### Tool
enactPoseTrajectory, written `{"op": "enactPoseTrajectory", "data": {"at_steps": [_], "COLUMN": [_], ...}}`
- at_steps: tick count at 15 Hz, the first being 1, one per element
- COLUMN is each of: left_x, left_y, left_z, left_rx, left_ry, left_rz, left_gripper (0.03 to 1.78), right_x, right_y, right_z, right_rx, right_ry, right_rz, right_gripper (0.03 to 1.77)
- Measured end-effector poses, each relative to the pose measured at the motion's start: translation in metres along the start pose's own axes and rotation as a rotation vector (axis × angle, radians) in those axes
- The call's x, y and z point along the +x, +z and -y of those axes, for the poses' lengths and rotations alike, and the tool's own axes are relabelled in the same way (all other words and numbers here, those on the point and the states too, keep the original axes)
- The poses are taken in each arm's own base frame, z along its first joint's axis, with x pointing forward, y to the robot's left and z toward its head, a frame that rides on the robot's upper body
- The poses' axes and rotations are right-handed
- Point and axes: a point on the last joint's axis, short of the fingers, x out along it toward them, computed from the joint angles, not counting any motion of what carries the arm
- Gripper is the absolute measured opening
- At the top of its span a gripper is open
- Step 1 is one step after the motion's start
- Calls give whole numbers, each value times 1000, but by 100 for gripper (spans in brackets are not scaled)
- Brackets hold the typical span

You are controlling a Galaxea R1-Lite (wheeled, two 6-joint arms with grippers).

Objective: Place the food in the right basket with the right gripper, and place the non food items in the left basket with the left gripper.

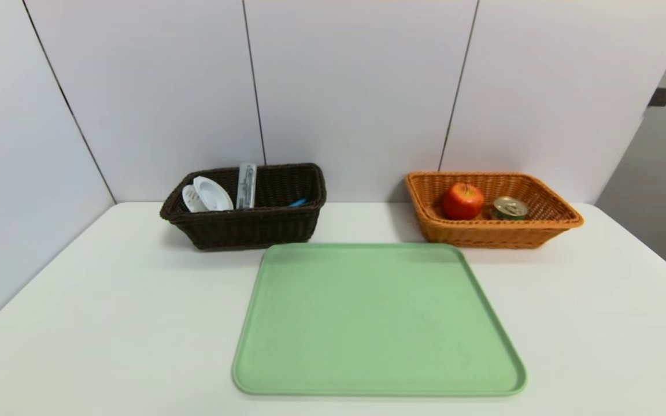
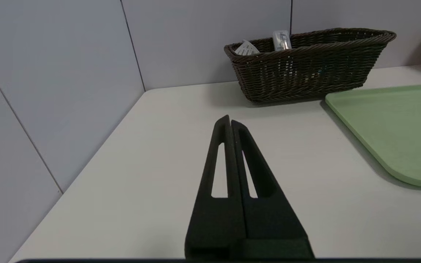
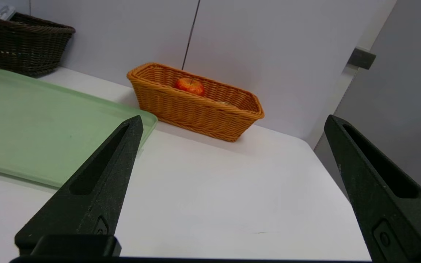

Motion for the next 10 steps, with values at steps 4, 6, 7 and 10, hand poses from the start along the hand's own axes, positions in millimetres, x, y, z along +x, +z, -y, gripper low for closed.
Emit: {"op": "enactPoseTrajectory", "data": {"at_steps": [4, 6, 7, 10], "left_x": [0, -1, -1, -2], "left_y": [-8, -13, -16, -19], "left_z": [1, 1, 2, 2], "left_rx": [-6, 1, 4, -5], "left_ry": [-12, -16, -22, -43], "left_rz": [-83, -131, -153, -186], "left_gripper": [4, 4, 4, 4], "right_x": [0, -1, -1, -2], "right_y": [-5, -10, -14, -21], "right_z": [-1, -3, -4, -6], "right_rx": [5, 4, 4, 21], "right_ry": [15, 29, 36, 33], "right_rz": [-46, -101, -138, -207], "right_gripper": [171, 171, 171, 171]}}
